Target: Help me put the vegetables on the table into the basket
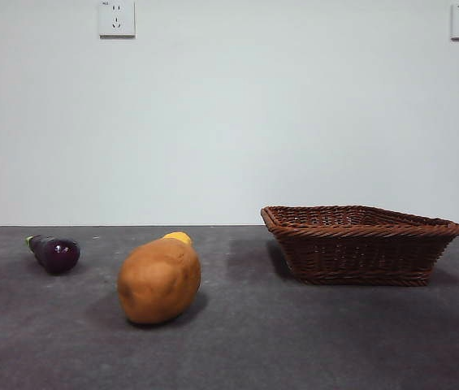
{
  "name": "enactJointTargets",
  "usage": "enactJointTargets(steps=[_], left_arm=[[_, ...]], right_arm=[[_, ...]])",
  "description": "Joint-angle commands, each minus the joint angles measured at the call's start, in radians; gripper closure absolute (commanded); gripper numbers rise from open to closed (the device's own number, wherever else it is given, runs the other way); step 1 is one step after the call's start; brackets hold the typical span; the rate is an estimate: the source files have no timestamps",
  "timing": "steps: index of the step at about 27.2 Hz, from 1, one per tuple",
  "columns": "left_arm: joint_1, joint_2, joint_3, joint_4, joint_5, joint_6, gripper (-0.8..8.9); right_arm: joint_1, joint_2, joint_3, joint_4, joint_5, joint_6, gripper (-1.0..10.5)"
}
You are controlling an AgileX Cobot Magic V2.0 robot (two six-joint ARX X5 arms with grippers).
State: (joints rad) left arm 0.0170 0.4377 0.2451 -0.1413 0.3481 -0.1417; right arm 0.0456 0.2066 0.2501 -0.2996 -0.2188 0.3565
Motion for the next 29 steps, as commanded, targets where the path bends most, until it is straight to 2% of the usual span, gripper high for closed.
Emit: enactJointTargets(steps=[1, 5, 8, 12, 14, 18, 21, 22, 25, 26, 29], left_arm=[[0.002, 0.076, 0.051, -0.007, 0.065, -0.012, 8.17], [0.002, 0.189, 0.123, -0.040, 0.160, -0.013, 8.17], [0.002, 0.272, 0.175, -0.080, 0.223, -0.013, 8.17], [0.002, 0.372, 0.224, -0.097, 0.299, -0.013, 8.17], [0.002, 0.414, 0.230, -0.098, 0.336, -0.019, 8.17], [0.001, 0.452, 0.230, -0.105, 0.348, -0.043, 8.17], [0.001, 0.475, 0.230, -0.105, 0.348, -0.065, 8.17], [0.001, 0.486, 0.230, -0.105, 0.348, -0.066, 8.17], [0.001, 0.527, 0.230, -0.105, 0.386, -0.085, 8.17], [0.001, 0.542, 0.230, -0.105, 0.396, -0.086, 8.17], [-0.014, 0.585, 0.230, -0.105, 0.396, -0.085, 8.17]], right_arm=[[0.000, 0.080, 0.062, -0.011, -0.022, 0.011, 9.6], [0.000, 0.219, 0.164, -0.069, -0.037, 0.004, 9.6], [0.000, 0.330, 0.245, -0.111, -0.080, -0.027, 9.6], [0.000, 0.499, 0.365, -0.184, -0.189, -0.078, 9.5], [0.000, 0.610, 0.440, -0.232, -0.241, -0.074, 9.5], [0.000, 0.753, 0.548, -0.252, -0.242, -0.037, 9.5], [0.001, 0.828, 0.614, -0.266, -0.280, -0.045, 9.3], [0.001, 0.862, 0.645, -0.289, -0.282, -0.046, 8.6], [0.001, 0.994, 0.761, -0.371, -0.281, -0.106, 3.6], [0.001, 1.038, 0.802, -0.399, -0.278, -0.129, 2.8], [0.001, 1.204, 0.947, -0.478, -0.233, -0.202, 2.5]])
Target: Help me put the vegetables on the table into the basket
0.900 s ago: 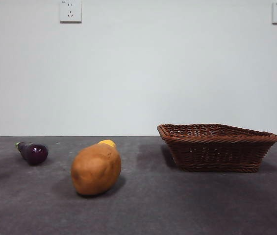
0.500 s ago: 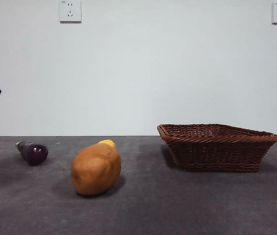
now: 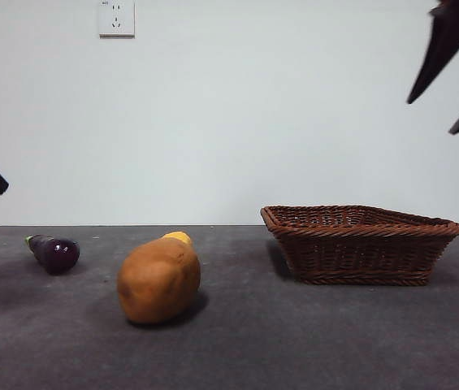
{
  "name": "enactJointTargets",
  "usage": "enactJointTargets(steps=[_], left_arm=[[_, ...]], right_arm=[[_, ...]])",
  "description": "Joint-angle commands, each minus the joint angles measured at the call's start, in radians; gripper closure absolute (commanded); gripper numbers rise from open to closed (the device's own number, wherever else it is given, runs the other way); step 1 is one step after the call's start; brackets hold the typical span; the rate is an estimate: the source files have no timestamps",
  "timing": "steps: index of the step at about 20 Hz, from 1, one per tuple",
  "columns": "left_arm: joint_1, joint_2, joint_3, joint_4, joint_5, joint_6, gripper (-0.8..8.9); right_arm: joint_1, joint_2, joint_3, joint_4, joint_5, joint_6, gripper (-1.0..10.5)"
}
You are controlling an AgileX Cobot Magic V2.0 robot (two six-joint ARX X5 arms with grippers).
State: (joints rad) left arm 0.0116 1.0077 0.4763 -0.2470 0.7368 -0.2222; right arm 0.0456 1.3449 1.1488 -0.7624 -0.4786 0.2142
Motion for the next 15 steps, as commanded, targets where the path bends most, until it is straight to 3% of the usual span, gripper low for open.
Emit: enactJointTargets(steps=[1, 6, 15], left_arm=[[-0.013, 0.025, -0.002, 0.000, 0.007, -0.005, 8.17], [-0.026, 0.046, -0.002, 0.000, -0.025, 0.051, 8.17], [-0.026, 0.046, -0.002, -0.002, -0.030, 0.050, 8.17]], right_arm=[[0.001, 0.113, 0.086, -0.025, 0.052, -0.075, 2.5], [0.000, 0.370, 0.290, -0.071, 0.140, -0.097, 2.5], [0.000, 0.682, 0.505, -0.117, 0.146, -0.126, 2.6]])
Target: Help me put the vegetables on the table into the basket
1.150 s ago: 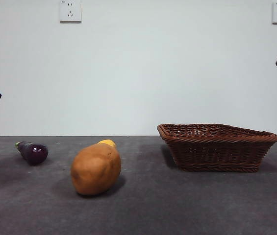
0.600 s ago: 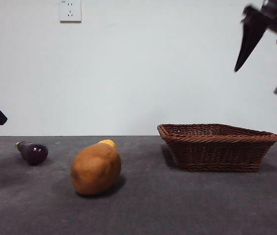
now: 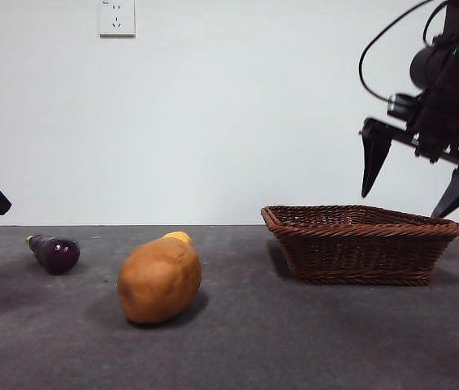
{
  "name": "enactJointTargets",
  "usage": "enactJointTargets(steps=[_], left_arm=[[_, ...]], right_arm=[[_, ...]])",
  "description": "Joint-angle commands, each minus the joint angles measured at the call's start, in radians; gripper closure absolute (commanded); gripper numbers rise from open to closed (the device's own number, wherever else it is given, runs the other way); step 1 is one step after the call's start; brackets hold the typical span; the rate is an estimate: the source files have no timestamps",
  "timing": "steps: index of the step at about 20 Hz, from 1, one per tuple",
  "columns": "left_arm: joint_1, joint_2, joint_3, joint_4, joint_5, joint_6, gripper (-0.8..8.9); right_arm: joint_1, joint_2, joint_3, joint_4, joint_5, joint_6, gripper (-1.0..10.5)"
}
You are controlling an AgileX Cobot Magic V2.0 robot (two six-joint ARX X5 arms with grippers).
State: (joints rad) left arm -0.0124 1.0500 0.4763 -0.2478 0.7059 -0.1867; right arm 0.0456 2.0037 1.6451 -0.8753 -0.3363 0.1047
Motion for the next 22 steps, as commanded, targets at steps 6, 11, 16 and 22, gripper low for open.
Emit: enactJointTargets(steps=[6, 11, 16, 22], left_arm=[[-0.002, 0.004, -0.002, 0.000, 0.000, 0.015, 8.17], [-0.003, 0.004, 0.008, -0.006, 0.008, 0.003, 8.17], [-0.017, 0.030, 0.198, -0.172, 0.000, 0.016, 8.19], [-0.176, 0.281, 0.595, -0.451, -0.265, 0.039, 8.19]], right_arm=[[0.000, 0.079, 0.008, -0.029, 0.004, -0.040, 7.0], [-0.002, 0.098, 0.009, -0.036, 0.005, -0.055, 9.6], [-0.008, 0.097, 0.013, -0.050, 0.004, -0.057, 9.6], [-0.014, -0.002, 0.013, -0.067, 0.003, -0.057, 9.6]])
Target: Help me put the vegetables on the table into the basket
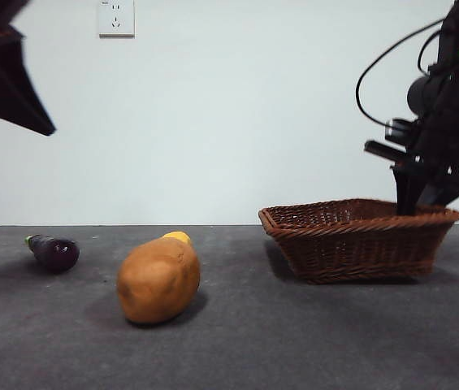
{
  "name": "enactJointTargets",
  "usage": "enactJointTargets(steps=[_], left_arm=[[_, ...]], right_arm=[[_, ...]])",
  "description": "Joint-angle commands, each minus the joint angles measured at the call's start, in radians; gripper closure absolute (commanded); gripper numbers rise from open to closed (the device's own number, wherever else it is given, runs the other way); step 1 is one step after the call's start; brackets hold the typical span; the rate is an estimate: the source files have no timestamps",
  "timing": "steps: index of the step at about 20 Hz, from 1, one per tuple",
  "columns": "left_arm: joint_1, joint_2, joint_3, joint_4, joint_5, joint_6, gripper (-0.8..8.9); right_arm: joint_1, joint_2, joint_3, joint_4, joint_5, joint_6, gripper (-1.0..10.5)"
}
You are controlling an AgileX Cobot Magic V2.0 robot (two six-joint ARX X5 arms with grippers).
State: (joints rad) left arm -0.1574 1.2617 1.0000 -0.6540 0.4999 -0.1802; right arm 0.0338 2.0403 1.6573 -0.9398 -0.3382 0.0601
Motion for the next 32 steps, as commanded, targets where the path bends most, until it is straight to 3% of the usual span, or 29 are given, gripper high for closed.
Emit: enactJointTargets(steps=[1, 3, 5, 6, 8, 9, 11, 12, 25, 26, 28, 32], left_arm=[[-0.061, 0.136, 0.146, -0.081, -0.121, 0.035, 8.19], [-0.110, 0.279, 0.301, -0.135, -0.187, 0.035, 8.18], [-0.139, 0.425, 0.468, -0.206, -0.189, 0.035, 8.11], [-0.157, 0.503, 0.560, -0.256, -0.203, 0.035, 7.29], [-0.187, 0.624, 0.708, -0.323, -0.284, 0.043, 4.33], [-0.199, 0.672, 0.768, -0.341, -0.304, 0.043, 3.42], [-0.214, 0.745, 0.847, -0.354, -0.316, 0.051, 0.58], [-0.223, 0.771, 0.865, -0.355, -0.314, 0.054, -0.24], [-0.296, 0.941, 0.866, -0.288, -0.428, 0.004, -0.29], [-0.298, 0.942, 0.866, -0.283, -0.438, 0.004, -0.15], [-0.298, 0.949, 0.866, -0.293, -0.448, 0.000, 1.34], [-0.299, 0.967, 0.866, -0.299, -0.449, 0.000, 2.04]], right_arm=[[-0.003, -0.060, 0.001, -0.010, 0.006, -0.012, 9.6], [-0.003, -0.098, 0.001, -0.024, 0.005, -0.013, 9.6], [-0.003, -0.133, 0.001, -0.034, 0.006, -0.012, 9.6], [-0.003, -0.150, 0.001, -0.042, 0.006, -0.013, 9.6], [-0.003, -0.179, 0.001, -0.068, 0.006, -0.035, 9.6], [-0.003, -0.192, 0.001, -0.081, 0.006, -0.047, 9.6], [-0.003, -0.212, 0.001, -0.097, 0.006, -0.055, 9.6], [-0.003, -0.220, 0.001, -0.102, 0.006, -0.055, 9.6], [-0.003, -0.304, 0.001, -0.150, 0.006, -0.066, 9.6], [-0.003, -0.304, 0.001, -0.152, 0.006, -0.070, 9.6], [-0.003, -0.304, 0.001, -0.156, 0.006, -0.074, 9.6], [-0.003, -0.304, 0.001, -0.159, 0.006, -0.085, 9.6]])
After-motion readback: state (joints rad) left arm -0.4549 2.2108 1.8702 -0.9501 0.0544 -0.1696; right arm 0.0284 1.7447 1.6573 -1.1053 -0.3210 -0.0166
